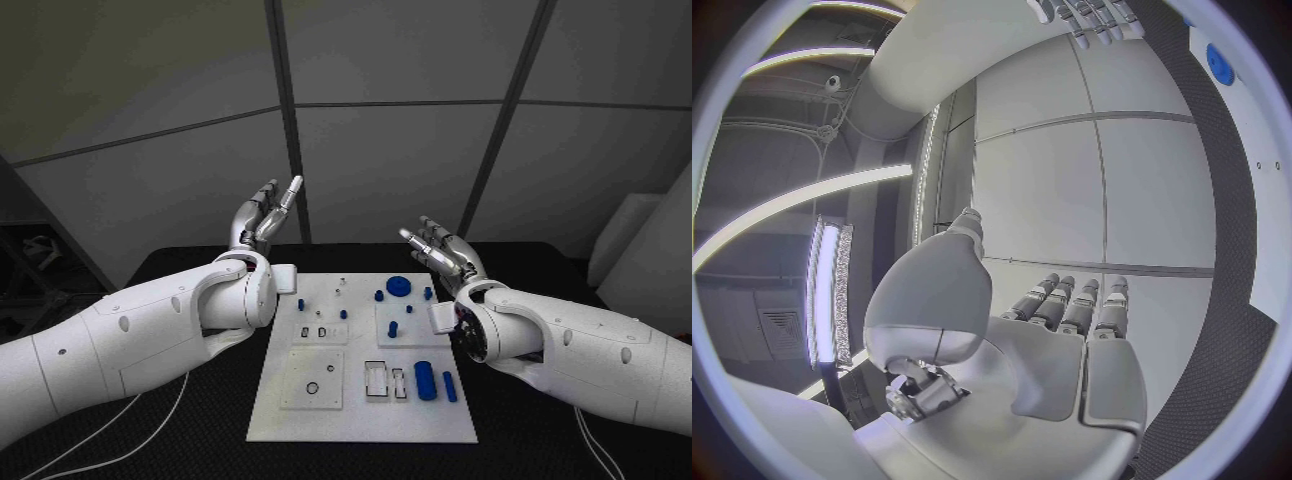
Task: Assemble the parts on the task board
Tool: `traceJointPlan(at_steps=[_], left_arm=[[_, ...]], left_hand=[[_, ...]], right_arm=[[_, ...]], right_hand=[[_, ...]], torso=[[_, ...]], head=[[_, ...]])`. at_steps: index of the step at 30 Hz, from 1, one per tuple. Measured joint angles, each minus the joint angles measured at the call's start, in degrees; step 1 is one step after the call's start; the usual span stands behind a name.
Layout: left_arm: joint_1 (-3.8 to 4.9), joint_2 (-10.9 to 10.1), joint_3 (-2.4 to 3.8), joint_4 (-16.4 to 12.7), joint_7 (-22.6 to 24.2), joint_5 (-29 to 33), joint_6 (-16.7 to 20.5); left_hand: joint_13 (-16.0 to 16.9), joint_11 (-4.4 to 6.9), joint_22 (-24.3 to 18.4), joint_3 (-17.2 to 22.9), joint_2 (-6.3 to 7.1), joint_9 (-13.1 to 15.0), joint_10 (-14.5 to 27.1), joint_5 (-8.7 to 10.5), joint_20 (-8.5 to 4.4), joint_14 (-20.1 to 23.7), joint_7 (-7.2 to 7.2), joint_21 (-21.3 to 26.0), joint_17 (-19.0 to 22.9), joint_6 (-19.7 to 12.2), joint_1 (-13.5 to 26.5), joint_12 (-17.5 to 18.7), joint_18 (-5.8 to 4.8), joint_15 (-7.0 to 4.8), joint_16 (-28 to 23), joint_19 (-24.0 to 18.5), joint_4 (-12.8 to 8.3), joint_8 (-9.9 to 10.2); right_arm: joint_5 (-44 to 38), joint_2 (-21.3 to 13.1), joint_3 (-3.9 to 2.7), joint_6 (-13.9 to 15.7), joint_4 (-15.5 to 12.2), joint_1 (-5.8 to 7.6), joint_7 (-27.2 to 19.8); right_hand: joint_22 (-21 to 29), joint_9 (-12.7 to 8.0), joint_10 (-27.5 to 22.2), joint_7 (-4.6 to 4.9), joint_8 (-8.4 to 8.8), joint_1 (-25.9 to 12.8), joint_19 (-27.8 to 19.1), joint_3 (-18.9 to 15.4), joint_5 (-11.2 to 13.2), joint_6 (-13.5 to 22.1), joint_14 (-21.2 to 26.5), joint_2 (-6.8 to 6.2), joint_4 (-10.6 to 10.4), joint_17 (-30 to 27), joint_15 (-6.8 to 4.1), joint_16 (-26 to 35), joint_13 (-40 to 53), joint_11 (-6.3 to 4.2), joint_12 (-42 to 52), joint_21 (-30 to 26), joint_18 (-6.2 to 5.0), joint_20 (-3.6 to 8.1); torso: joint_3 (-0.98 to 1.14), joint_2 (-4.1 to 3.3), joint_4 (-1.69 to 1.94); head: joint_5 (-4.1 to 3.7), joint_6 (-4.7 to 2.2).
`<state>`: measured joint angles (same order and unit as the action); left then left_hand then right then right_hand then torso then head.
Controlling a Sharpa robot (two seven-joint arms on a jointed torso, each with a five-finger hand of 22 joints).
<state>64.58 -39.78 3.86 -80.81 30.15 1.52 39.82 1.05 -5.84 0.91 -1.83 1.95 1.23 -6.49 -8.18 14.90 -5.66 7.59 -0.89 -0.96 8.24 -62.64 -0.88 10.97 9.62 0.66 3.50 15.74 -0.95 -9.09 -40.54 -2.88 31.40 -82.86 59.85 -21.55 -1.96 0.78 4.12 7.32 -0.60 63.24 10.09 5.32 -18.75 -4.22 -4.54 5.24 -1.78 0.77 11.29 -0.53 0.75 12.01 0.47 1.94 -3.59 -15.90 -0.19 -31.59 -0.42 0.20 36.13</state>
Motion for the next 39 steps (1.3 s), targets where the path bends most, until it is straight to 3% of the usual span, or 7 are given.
traceJointPlan(at_steps=[5,10,12,15,17,27,39], left_arm=[[-0.06,0.0,-0.04,0.0,0.3,0.1,-0.8],[-0.06,-1.7,-0.13,-0.4,0.3,0.1,-1.9],[-0.06,-3.3,-0.15,-0.2,0.3,0.1,-2.4],[-0.06,-4.1,-0.15,-0.5,0.1,-0.1,-3.1],[-0.06,-4.4,-0.15,-1.2,-0.1,-0.5,-3.6],[-0.05,-8.3,-0.17,-5.4,-1.8,-3.5,-7.4],[-0.05,-13.0,-0.17,-13.9,-4.2,-6.2,-11.5]], left_hand=[[0.1,-0.88,0.1,-0.1,0.04,0.1,-0.9,0.00,0.50,-0.7,0.15,0.0,-0.1,0.8,-2.3,0.0,-0.05,0.70,0.4,0.1,0.4,-0.2],[0.5,-3.08,0.5,-0.1,0.31,0.5,-4.3,0.00,1.50,-4.5,0.21,-1.0,-0.7,4.4,-5.3,-0.7,-0.04,1.49,1.3,1.6,0.4,-1.0],[0.8,-4.17,1.0,0.0,0.34,0.9,-7.5,0.00,1.56,-7.8,0.41,-1.9,-1.0,7.3,-7.0,-1.4,-4.00,2.00,2.2,3.6,0.4,-1.7],[1.7,-5.63,2.7,0.7,0.28,1.6,-16.0,0.00,1.61,-16.2,0.84,-5.1,-2.0,13.5,-9.8,-3.3,-3.95,2.37,4.5,10.6,-0.5,-3.1],[2.1,-6.04,3.9,1.0,0.15,2.1,-22.4,0.00,1.64,-22.5,1.22,-7.8,-2.6,18.7,-11.7,-4.8,-0.89,2.19,6.3,16.5,-1.6,-4.2],[2.7,-4.36,7.4,3.2,-1.31,3.0,-45.5,0.00,-0.51,-47.1,4.33,-17.2,-4.8,40.0,-17.9,-8.4,-0.89,-1.31,11.0,40.4,-7.1,-7.3],[2.7,-2.29,8.0,5.2,-1.21,2.6,-55.7,0.00,-3.26,-59.1,3.86,-20.1,-7.4,47.7,-19.4,-7.7,-0.90,-4.19,11.3,51.4,-9.8,-6.5]], right_arm=[[-4.2,0.8,-0.49,-5.4,1.4,-0.06,3.0],[-9.7,-0.4,-0.54,-6.9,1.5,0.02,4.1],[-14.1,-1.2,-0.53,-6.6,2.4,0.40,4.3],[-20.3,-0.9,-0.60,-6.1,3.4,1.36,4.5],[-23.8,-0.6,-0.62,-6.0,3.9,1.89,4.6],[-42.9,0.3,-0.59,-7.6,7.3,5.59,7.3],[-66.8,2.1,-0.62,-14.2,9.1,9.70,16.6]], right_hand=[[-0.8,0.6,4.1,0.12,-1.03,4.4,2.6,0.8,-0.3,-4.0,-4.5,-0.10,1.9,0.6,1.12,-1.1,0.6,1.28,1.1,1.6,-0.78,-0.59],[-2.3,1.9,16.3,0.76,-3.55,8.3,8.9,1.6,0.7,-13.6,-16.0,-0.50,4.7,1.7,1.47,-3.8,1.9,1.71,4.1,4.7,-1.79,-0.68],[-3.2,2.5,23.0,1.19,-4.92,9.8,12.8,2.1,1.2,-19.1,-22.5,-0.65,5.8,2.2,1.23,-5.2,2.4,1.52,5.6,6.5,-2.68,-0.71],[-4.3,3.2,31.2,1.83,-6.62,11.5,18.3,3.0,1.8,-27.0,-30.7,-0.92,7.0,2.5,0.53,-6.7,2.7,0.93,7.1,9.2,-4.02,-0.70],[-5.0,3.4,36.2,2.51,-7.48,12.1,21.9,3.6,2.1,-32.0,-35.8,-1.38,7.9,2.7,-0.10,-7.6,2.7,0.34,7.7,11.1,-4.47,-0.58],[-7.8,3.3,52.2,4.91,-8.04,13.6,34.0,8.4,2.6,-46.6,-53.5,-3.15,10.1,3.3,-3.55,-8.8,2.7,-2.43,6.7,18.8,-5.80,1.87],[-15.9,3.3,61.1,2.68,-6.99,12.9,43.8,10.0,2.6,-53.1,-71.3,-6.76,10.8,7.8,-8.60,-14.8,2.9,-5.47,4.3,33.8,-5.78,7.08]], torso=[[-0.01,-0.01,-0.01],[-0.04,-0.10,-0.05],[-0.06,-0.19,-0.08],[-0.07,-0.45,-0.12],[-0.08,-0.70,-0.15],[-0.15,-2.57,-0.15],[-0.53,-5.82,0.02]], head=[[0.01,0.00],[0.15,0.58],[0.27,0.87],[0.40,1.02],[0.43,0.97],[0.41,0.20],[-0.25,-0.85]])
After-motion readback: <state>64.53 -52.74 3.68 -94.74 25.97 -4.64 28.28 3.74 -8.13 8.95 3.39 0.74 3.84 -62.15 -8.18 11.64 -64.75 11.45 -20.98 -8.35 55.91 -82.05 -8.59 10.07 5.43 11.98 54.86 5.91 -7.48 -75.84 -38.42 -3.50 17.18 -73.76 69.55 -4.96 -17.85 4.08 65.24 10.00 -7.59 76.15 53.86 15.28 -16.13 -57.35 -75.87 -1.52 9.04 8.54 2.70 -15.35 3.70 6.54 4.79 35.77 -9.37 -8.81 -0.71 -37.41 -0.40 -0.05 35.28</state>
